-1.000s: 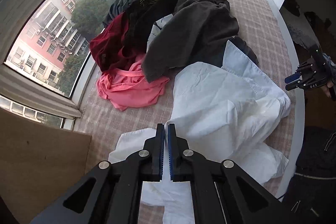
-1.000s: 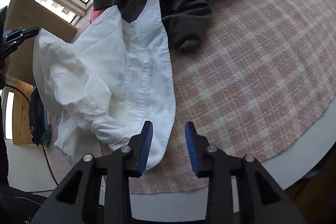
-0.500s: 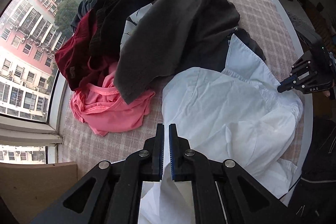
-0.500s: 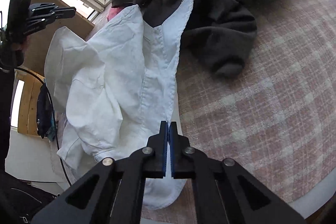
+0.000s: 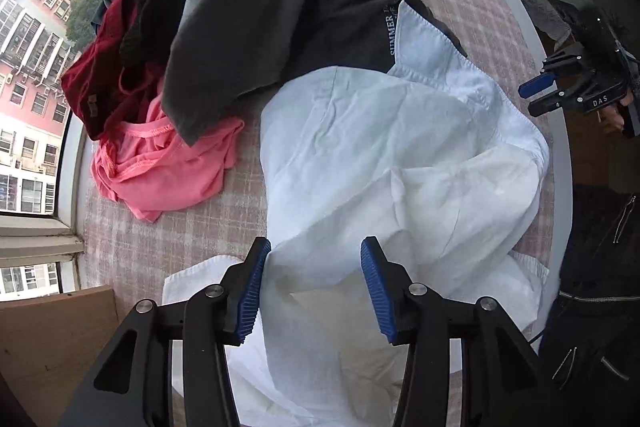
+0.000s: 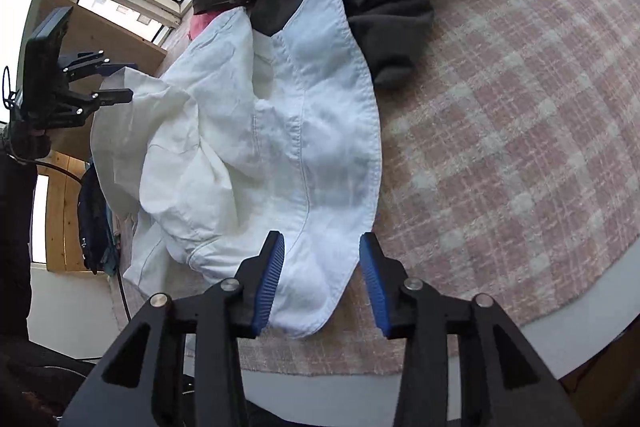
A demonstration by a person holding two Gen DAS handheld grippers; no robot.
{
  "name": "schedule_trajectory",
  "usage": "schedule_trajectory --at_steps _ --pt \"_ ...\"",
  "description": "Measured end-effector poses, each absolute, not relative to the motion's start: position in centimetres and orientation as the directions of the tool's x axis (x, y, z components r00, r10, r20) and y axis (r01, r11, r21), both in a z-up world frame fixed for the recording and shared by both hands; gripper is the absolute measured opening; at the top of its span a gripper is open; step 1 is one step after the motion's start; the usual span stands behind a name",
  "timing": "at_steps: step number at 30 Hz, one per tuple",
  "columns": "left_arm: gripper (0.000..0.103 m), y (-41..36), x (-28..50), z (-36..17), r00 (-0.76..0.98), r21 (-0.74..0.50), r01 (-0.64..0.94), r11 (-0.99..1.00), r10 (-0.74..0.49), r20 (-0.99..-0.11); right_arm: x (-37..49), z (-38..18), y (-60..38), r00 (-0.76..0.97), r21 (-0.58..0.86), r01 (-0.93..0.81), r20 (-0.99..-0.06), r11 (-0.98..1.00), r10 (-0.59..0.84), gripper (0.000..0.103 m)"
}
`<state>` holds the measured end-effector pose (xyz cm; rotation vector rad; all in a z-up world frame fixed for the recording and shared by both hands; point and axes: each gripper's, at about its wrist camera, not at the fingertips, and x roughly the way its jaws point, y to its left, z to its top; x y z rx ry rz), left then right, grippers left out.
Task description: Fold clothes
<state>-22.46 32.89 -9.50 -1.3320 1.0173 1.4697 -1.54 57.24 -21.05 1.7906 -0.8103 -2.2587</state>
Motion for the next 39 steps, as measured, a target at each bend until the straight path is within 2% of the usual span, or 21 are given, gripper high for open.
schedule_trajectory --at_steps 4,6,7,8,9,15,16,17,18,19,24,27,29,30,31,34,39 --pt "0.045 33.5 -22.4 -11.3 -0.021 0.003 -0.960 -0.279 0.064 -0.998 -1.4 -22.2 54.3 -0.237 0.407 -0.193 -0.902 -0.893 -0.360 0.039" --pt "0.043 34.2 -22.2 -10.8 -0.020 -0.002 -0.966 -0.259 0.082 -0.996 -1.2 -22.4 54.0 -0.254 0.424 -0.190 -0.893 -0.886 -0.373 0.038" --pt "0.033 34.6 -22.1 -10.7 -0.026 0.005 -0.970 -0.243 0.081 -0.996 -1.1 -22.4 53.9 -0.270 0.437 -0.186 -0.884 -0.880 -0.382 0.037" --pt "0.022 35.0 -22.0 -10.5 -0.032 0.013 -0.974 -0.226 0.079 -0.996 -1.0 -22.4 54.0 -0.281 0.454 -0.192 -0.875 -0.870 -0.394 0.023" --pt "0.000 35.3 -22.0 -10.6 -0.037 0.021 -0.976 -0.219 0.070 -0.997 -1.0 -22.4 54.1 -0.293 0.470 -0.197 -0.866 -0.860 -0.406 0.001" --pt "0.000 34.6 -21.7 -11.8 -0.048 0.047 -0.967 -0.248 -0.002 -0.999 -0.3 -22.1 54.8 -0.323 0.489 -0.201 -0.851 -0.849 -0.414 0.002" --pt "0.007 34.5 -21.3 -11.3 -0.047 0.044 -0.970 -0.238 0.009 -0.999 -0.4 -22.1 55.1 -0.325 0.485 -0.208 -0.853 -0.849 -0.408 0.004" --pt "0.015 34.5 -20.8 -10.6 -0.060 0.054 -0.974 -0.219 0.023 -0.998 -0.5 -22.1 55.4 -0.327 0.482 -0.214 -0.855 -0.850 -0.402 0.010" --pt "0.039 34.5 -20.4 -9.9 -0.073 0.065 -0.978 -0.199 0.036 -0.997 -0.7 -22.2 55.6 -0.329 0.478 -0.220 -0.857 -0.850 -0.396 0.022" --pt "0.055 34.6 -19.9 -9.2 -0.086 0.075 -0.981 -0.180 0.051 -0.995 -0.8 -22.2 55.9 -0.331 0.474 -0.227 -0.859 -0.851 -0.391 0.027" --pt "0.056 34.7 -20.3 -7.8 -0.116 0.110 -0.985 -0.135 0.040 -0.992 -1.4 -22.3 57.2 -0.340 0.456 -0.259 -0.868 -0.852 -0.361 0.029" --pt "0.056 34.1 -22.0 -9.6 -0.087 0.090 -0.985 -0.147 -0.025 -0.996 -1.7 -22.4 58.0 -0.345 0.445 -0.277 -0.873 -0.852 -0.343 0.030" --pt "0.038 33.6 -22.4 -10.4 -0.049 0.055 -0.982 -0.180 -0.039 -0.998 -2.9 -22.7 57.5 -0.341 0.435 -0.263 -0.877 -0.861 -0.339 0.031" --pt "0.009 33.4 -22.4 -10.6 -0.030 0.037 -0.980 -0.197 -0.039 -0.999 -3.2 -22.7 57.4 -0.345 0.431 -0.255 -0.877 -0.866 -0.335 0.032" --pt "0.003 33.2 -22.4 -10.9 -0.011 0.019 -0.977 -0.215 -0.039 -0.999 -3.5 -22.7 57.2 -0.349 0.428 -0.246 -0.876 -0.870 -0.332 0.033" --pt "0.002 32.8 -21.7 -10.2 0.002 0.003 -0.975 -0.223 -0.023 -1.000 -4.4 -22.7 56.7 -0.360 0.420 -0.233 -0.875 -0.877 -0.324 0.036" --pt "0.002 34.4 -19.9 -4.3 -0.105 0.090 -0.983 -0.161 0.087 -0.991 -3.8 -22.6 57.1 -0.371 0.413 -0.244 -0.876 -0.878 -0.309 0.036"
